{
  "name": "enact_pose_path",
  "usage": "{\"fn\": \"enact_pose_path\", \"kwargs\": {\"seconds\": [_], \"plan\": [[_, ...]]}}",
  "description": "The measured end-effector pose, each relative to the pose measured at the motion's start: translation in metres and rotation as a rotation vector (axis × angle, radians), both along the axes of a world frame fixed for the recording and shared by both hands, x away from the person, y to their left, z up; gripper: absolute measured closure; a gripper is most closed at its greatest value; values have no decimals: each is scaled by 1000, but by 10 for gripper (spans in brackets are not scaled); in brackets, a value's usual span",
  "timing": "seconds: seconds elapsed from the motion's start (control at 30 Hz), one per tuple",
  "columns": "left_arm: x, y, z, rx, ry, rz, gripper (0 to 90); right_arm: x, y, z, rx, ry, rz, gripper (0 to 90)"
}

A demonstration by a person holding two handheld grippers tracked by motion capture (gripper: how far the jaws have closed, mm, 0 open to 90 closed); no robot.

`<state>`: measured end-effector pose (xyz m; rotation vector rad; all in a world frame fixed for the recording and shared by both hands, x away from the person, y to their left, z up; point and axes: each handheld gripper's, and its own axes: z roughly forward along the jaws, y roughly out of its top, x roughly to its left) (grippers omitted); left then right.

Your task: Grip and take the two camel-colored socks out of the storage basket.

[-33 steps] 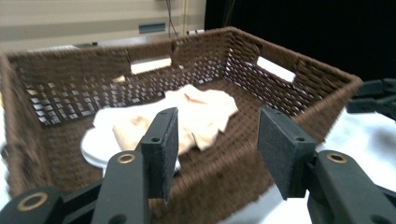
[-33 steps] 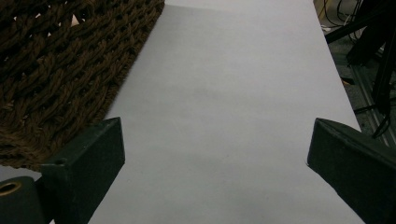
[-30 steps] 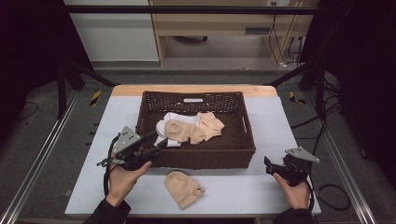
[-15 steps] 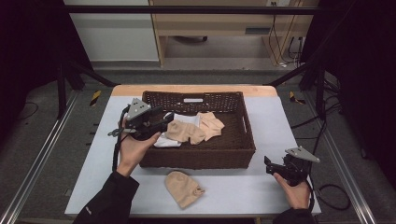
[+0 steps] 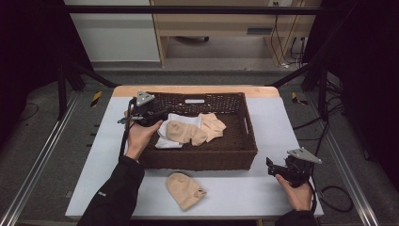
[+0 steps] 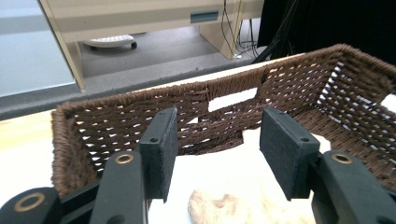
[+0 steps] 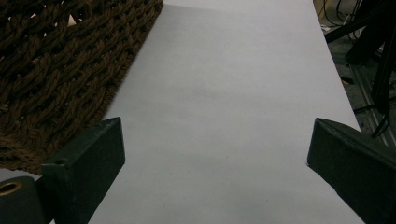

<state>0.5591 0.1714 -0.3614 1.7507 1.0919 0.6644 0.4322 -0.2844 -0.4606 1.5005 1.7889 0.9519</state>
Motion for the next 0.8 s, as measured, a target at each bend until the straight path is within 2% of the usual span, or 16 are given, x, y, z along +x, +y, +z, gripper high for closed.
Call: {"fn": "enact_pose_path", "kwargs": {"seconds": [0.2, 0.27, 0.3, 0.4, 0.43, 0.57, 0.7, 0.8], "plan": [[13, -7, -15, 37, 38, 6, 463, 0, 0, 0, -2, 0, 2, 45], [20, -12, -25, 68, 58, 9, 454, 0, 0, 0, 1, 4, 2, 45], [20, -12, -25, 68, 58, 9, 449, 0, 0, 0, 1, 4, 2, 45], [30, -16, -41, 94, 131, 3, 446, 0, 0, 0, 0, 2, 3, 46], [30, -16, -41, 94, 131, 3, 443, 0, 0, 0, 0, 2, 3, 46], [35, -19, -52, 126, 187, -12, 441, 1, 0, 0, 2, 2, 1, 46], [35, -20, -55, 153, 203, -26, 441, 1, 0, -1, -3, 5, 1, 46], [36, -20, -61, 189, 241, -33, 447, 1, 0, -1, -9, 2, 3, 47]]}}
